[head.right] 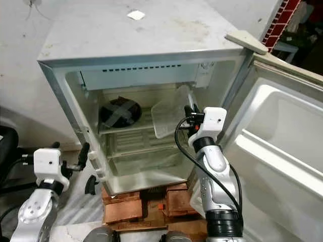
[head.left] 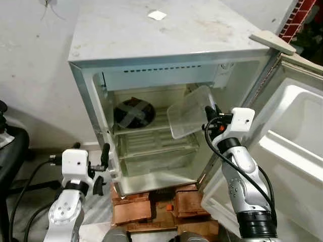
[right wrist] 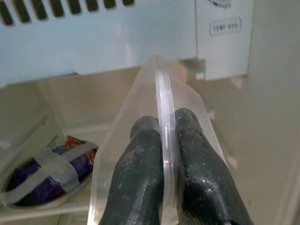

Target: Restocking fridge

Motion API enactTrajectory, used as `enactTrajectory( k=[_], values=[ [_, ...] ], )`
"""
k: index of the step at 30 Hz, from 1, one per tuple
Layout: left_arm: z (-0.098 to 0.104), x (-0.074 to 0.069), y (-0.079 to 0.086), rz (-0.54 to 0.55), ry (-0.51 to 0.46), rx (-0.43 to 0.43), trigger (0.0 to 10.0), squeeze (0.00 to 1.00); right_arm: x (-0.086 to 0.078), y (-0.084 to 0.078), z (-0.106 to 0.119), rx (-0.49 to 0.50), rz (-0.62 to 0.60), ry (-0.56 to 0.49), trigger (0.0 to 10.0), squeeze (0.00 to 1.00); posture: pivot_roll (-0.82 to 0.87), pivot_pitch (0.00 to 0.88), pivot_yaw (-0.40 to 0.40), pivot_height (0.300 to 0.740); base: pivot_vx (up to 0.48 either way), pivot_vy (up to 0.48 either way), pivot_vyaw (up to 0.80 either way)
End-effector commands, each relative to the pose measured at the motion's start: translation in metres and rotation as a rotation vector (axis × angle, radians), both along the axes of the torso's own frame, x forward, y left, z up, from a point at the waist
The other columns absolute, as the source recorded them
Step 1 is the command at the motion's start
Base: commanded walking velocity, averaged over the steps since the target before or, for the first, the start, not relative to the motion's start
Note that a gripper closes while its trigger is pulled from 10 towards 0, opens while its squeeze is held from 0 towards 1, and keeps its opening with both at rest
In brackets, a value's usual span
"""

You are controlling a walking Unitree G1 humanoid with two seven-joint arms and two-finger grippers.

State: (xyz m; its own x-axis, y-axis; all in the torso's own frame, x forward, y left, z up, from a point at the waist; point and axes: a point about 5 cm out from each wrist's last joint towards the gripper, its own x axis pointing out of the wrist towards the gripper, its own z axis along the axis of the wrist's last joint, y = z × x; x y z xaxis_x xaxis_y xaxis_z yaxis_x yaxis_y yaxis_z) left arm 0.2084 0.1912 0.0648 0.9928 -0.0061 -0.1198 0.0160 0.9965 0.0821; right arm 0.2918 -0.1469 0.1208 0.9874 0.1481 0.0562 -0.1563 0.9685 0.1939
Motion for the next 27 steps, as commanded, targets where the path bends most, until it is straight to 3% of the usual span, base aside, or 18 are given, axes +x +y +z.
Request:
enactTrajectory(
  k=[1, 10, 12, 17, 22, 27],
  values=[
    [0.002, -0.004, 0.0, -0.012, 0.01, 0.0, 10.0, 0.0, 0.004, -0.002, -0.001, 0.003, -0.005, 0.015, 10.0, 0.0, 0.07, 0.08, -0.047, 0.74, 0.0, 0.0, 0.0],
    [0.007, -0.035, -0.008, -0.101, 0.071, 0.022, 10.0, 0.0, 0.024, 0.013, -0.009, 0.014, 0.036, 0.048, 10.0, 0.0, 0.13, 0.16, -0.061, 0.74, 0.0, 0.0, 0.0],
    [0.011, -0.042, -0.007, -0.095, 0.08, 0.032, 10.0, 0.0, 0.042, 0.027, -0.006, 0.049, 0.049, 0.048, 10.0, 0.0, 0.16, 0.192, -0.069, 0.74, 0.0, 0.0, 0.0],
    [0.019, -0.049, -0.004, -0.077, 0.084, 0.05, 10.0, 0.0, 0.058, 0.034, 0.004, 0.091, 0.038, 0.034, 10.0, 0.0, 0.19, 0.227, -0.082, 0.74, 0.0, 0.0, 0.0],
    [0.022, -0.054, 0.001, -0.054, 0.099, 0.058, 10.0, 0.0, 0.07, 0.029, 0.012, 0.109, 0.002, 0.008, 10.0, 0.0, 0.21, 0.23, -0.079, 0.74, 0.0, 0.0, 0.0],
    [0.023, -0.049, 0.001, -0.05, 0.101, 0.059, 10.0, 0.0, 0.07, 0.018, 0.012, 0.115, -0.04, -0.004, 10.0, 0.0, 0.2, 0.223, -0.074, 0.74, 0.0, 0.0, 0.0]
  ],
)
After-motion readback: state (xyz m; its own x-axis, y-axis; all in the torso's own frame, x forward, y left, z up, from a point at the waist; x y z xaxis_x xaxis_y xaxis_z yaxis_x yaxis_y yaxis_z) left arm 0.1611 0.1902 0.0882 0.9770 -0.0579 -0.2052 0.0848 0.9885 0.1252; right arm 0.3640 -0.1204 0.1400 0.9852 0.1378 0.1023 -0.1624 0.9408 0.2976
